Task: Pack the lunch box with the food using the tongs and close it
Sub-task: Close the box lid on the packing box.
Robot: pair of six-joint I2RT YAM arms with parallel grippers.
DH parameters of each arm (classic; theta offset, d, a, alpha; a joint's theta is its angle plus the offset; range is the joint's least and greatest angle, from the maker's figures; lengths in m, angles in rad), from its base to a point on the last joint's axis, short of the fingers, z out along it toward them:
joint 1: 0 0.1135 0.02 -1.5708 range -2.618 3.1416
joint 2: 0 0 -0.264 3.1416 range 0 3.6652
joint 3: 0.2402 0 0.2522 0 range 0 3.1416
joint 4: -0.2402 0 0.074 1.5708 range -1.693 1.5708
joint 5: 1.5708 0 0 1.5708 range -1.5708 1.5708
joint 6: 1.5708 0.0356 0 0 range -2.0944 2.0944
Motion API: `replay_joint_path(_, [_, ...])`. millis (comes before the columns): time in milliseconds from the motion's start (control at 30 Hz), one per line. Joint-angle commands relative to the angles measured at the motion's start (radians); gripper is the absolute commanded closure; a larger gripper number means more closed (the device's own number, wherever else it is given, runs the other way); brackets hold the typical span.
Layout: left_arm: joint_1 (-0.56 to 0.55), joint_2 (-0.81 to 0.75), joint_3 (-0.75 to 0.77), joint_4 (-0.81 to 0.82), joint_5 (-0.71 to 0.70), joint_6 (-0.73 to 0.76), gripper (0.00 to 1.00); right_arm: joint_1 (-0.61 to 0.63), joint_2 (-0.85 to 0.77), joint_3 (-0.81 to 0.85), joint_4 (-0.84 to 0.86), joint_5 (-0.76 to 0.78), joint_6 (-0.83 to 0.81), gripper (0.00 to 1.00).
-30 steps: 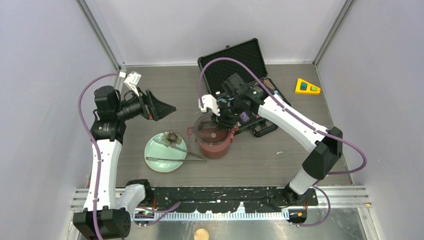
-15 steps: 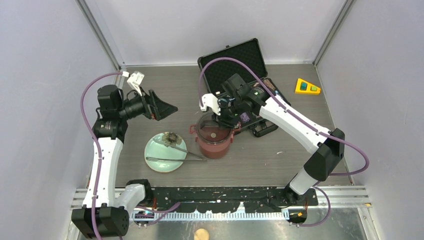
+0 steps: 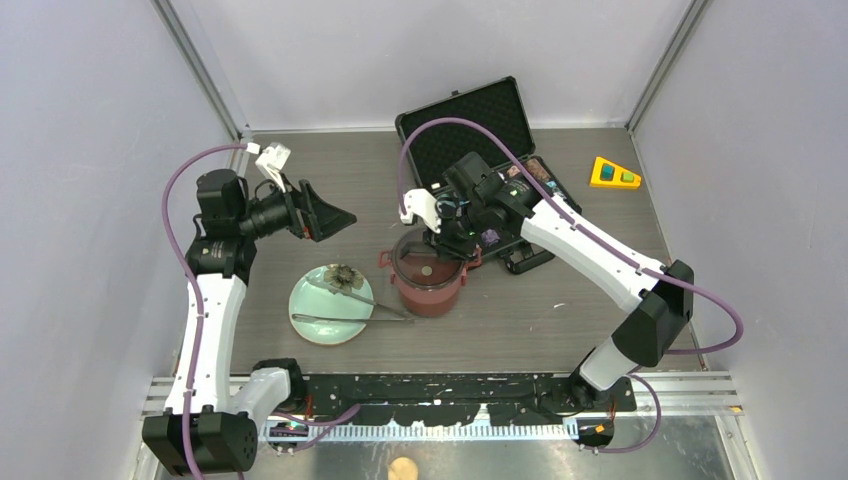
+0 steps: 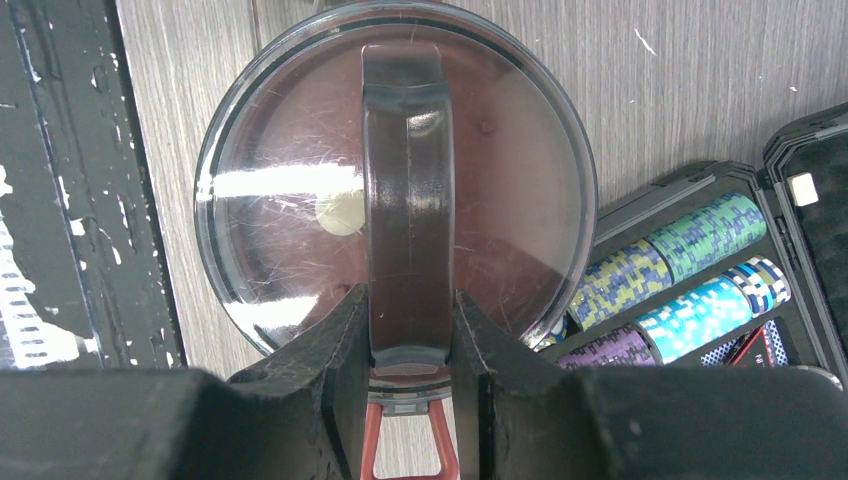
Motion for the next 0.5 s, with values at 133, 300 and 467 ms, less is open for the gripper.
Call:
replay_joint_path(133, [-0.011,-0.007,0.044,-0.014,-0.011,0.046,0.00,0.006,-0.008,-0.024,0.008,0.025,0.002,1.00])
replay_joint_path(300, [-0.014,-0.002,0.044,-0.024,-0.014,0.057,0.00,0.007,0.004,-0.011,-0.017,0.036,-0.021,1.00])
replay_joint_path(467, [-0.026,0.002,0.052,-0.049,-0.034,0.094,0.00,0.010,0.023,0.010,-0.046,0.034,-0.017,0.99])
